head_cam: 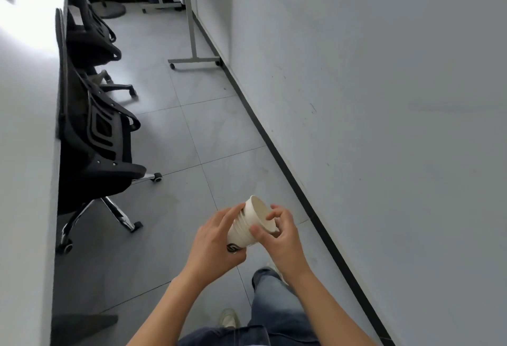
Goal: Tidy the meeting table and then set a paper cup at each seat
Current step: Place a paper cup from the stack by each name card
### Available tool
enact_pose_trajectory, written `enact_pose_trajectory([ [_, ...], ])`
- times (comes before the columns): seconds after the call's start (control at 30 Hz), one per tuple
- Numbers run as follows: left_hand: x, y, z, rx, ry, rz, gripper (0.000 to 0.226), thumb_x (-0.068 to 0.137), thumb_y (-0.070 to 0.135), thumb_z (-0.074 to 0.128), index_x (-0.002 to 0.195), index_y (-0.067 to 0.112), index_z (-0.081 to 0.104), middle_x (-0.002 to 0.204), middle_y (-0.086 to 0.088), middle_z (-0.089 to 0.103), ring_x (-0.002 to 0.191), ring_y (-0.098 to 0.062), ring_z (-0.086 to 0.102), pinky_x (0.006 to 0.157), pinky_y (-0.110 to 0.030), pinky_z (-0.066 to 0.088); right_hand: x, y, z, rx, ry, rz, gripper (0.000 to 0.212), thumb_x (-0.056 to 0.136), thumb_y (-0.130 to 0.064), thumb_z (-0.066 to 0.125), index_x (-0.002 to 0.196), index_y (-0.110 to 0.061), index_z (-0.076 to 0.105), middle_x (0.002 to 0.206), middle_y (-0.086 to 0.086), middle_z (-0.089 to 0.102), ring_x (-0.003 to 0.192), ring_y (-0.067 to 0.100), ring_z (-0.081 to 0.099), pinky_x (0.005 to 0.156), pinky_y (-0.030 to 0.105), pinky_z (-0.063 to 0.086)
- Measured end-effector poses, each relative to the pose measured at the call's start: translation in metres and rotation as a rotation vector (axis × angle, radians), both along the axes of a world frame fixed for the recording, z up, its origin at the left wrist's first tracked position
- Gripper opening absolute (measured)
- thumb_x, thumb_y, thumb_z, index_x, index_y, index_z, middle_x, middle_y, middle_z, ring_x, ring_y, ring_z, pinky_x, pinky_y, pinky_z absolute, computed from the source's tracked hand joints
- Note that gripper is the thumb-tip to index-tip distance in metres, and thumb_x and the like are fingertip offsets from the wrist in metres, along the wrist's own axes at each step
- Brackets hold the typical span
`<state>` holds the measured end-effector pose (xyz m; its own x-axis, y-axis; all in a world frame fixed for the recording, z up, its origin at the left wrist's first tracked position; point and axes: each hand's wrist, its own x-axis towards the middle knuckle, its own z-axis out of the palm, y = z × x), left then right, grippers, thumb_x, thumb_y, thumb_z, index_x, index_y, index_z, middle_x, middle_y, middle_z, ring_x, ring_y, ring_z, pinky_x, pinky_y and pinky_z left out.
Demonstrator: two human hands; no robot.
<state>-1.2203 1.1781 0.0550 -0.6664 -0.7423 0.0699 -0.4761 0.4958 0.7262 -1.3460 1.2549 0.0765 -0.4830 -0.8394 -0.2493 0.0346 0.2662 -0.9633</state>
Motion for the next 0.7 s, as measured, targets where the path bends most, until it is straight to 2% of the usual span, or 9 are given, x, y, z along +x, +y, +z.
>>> enact_pose_trajectory([
  [0.07,-0.010,-0.020,0.001,-0.018,0.002,0.040,0.073,0.060,0.028,0.061,0.123,0.042,0.027,0.122,0.002,0.055,0.099,-0.018,0.057,0.080,-0.029,0.043,-0.013,-0.029,-0.001,-0.029,-0.091,0.051,0.047,0.063,-0.037,0.074,0.097,-0.030,0.043,0.112,0.002,0.053,0.091,0.012,0.057,0.067,0.015,0.050],
  [0.13,-0.020,-0.043,0.001,-0.013,0.006,0.086,0.075,0.060,0.025,0.062,0.124,0.042,0.027,0.121,0.005,0.054,0.099,-0.017,0.057,0.081,-0.029,0.045,-0.031,-0.062,-0.001,-0.045,-0.089,0.116,0.049,0.073,-0.020,0.074,0.107,-0.031,0.041,0.108,-0.003,0.054,0.094,0.009,0.056,0.068,0.013,0.051],
  [0.2,-0.034,-0.068,0.001,-0.011,0.016,0.151,0.078,0.060,0.022,0.063,0.124,0.044,0.025,0.119,0.013,0.047,0.100,-0.015,0.056,0.082,-0.032,0.047,-0.051,-0.099,0.000,-0.040,-0.086,0.202,0.053,0.076,-0.014,0.071,0.113,-0.033,0.038,0.111,-0.003,0.055,0.099,0.010,0.056,0.070,0.015,0.052],
  [0.33,-0.071,-0.118,0.008,0.002,0.055,0.294,0.081,0.061,0.018,0.064,0.125,0.046,0.022,0.119,0.018,0.041,0.101,-0.013,0.053,0.082,-0.028,0.045,-0.092,-0.169,0.012,-0.054,-0.067,0.327,0.053,0.078,-0.013,0.069,0.114,-0.034,0.037,0.104,-0.008,0.053,0.092,0.004,0.054,0.064,0.007,0.049],
  [0.5,-0.107,-0.158,0.012,0.032,0.104,0.455,0.083,0.060,0.020,0.063,0.126,0.047,0.020,0.119,0.017,0.044,0.094,-0.012,0.055,0.077,-0.025,0.047,-0.126,-0.237,0.016,-0.038,-0.077,0.446,0.050,0.078,-0.013,0.069,0.106,-0.042,0.038,0.105,-0.004,0.052,0.090,0.004,0.054,0.064,0.006,0.048],
  [0.57,-0.112,-0.164,0.007,0.057,0.082,0.518,0.085,0.060,0.022,0.064,0.128,0.046,0.019,0.117,0.018,0.044,0.092,-0.011,0.055,0.076,-0.024,0.047,-0.130,-0.255,0.009,0.004,-0.109,0.491,0.053,0.076,-0.017,0.071,0.115,-0.035,0.039,0.101,-0.005,0.052,0.088,0.003,0.054,0.062,0.006,0.048],
  [0.63,-0.108,-0.164,-0.001,0.085,0.035,0.582,0.086,0.060,0.022,0.064,0.131,0.046,0.022,0.113,0.026,0.042,0.092,-0.009,0.055,0.075,-0.020,0.046,-0.127,-0.266,0.001,0.064,-0.142,0.551,0.058,0.077,-0.018,0.071,0.121,-0.031,0.037,0.097,-0.006,0.052,0.085,0.003,0.054,0.061,0.006,0.048],
  [0.7,-0.099,-0.165,-0.005,0.128,0.012,0.653,0.086,0.059,0.022,0.063,0.133,0.046,0.024,0.110,0.035,0.036,0.092,-0.005,0.053,0.072,-0.012,0.042,-0.118,-0.279,-0.005,0.099,-0.149,0.623,0.056,0.077,-0.017,0.070,0.120,-0.032,0.036,0.098,-0.004,0.051,0.086,0.004,0.054,0.063,0.010,0.047],
])
